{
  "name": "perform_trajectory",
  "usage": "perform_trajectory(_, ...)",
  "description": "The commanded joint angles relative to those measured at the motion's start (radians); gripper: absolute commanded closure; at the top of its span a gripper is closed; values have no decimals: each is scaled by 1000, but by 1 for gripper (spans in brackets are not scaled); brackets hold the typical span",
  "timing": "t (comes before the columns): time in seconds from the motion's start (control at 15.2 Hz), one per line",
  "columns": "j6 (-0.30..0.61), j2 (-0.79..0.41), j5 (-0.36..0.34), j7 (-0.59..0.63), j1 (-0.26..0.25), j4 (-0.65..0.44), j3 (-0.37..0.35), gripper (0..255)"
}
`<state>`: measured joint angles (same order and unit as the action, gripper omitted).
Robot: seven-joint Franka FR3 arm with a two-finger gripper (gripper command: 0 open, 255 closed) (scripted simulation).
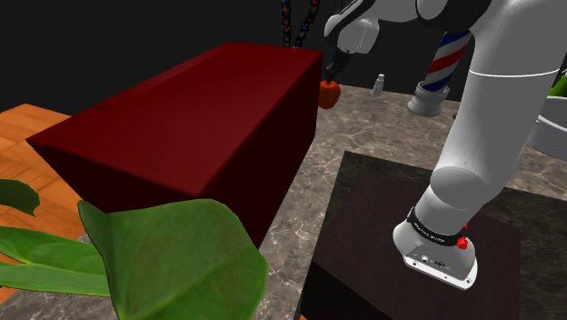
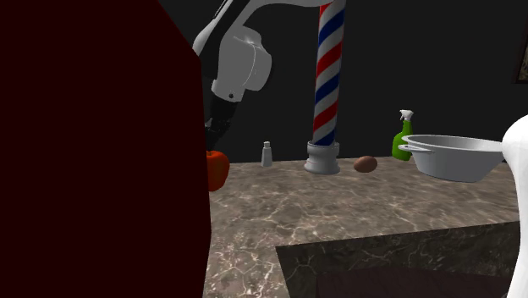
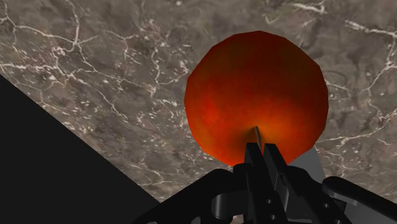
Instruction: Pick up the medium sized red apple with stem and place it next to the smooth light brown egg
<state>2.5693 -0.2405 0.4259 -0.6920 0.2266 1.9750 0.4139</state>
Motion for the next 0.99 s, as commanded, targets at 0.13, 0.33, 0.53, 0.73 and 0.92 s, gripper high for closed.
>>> perform_trajectory(0.13, 0, 0, 0, 0, 0, 0, 0, 255)
perform_trajectory(0.33, -31, 20, -27, 23, -7, -15, 10, 255)
perform_trajectory(0.53, -63, 39, -52, 45, -12, -32, 18, 255)
perform_trajectory(0.73, -96, 56, -75, 65, -16, -51, 25, 255)
perform_trajectory(0.92, -130, 72, -96, 84, -20, -72, 31, 255)
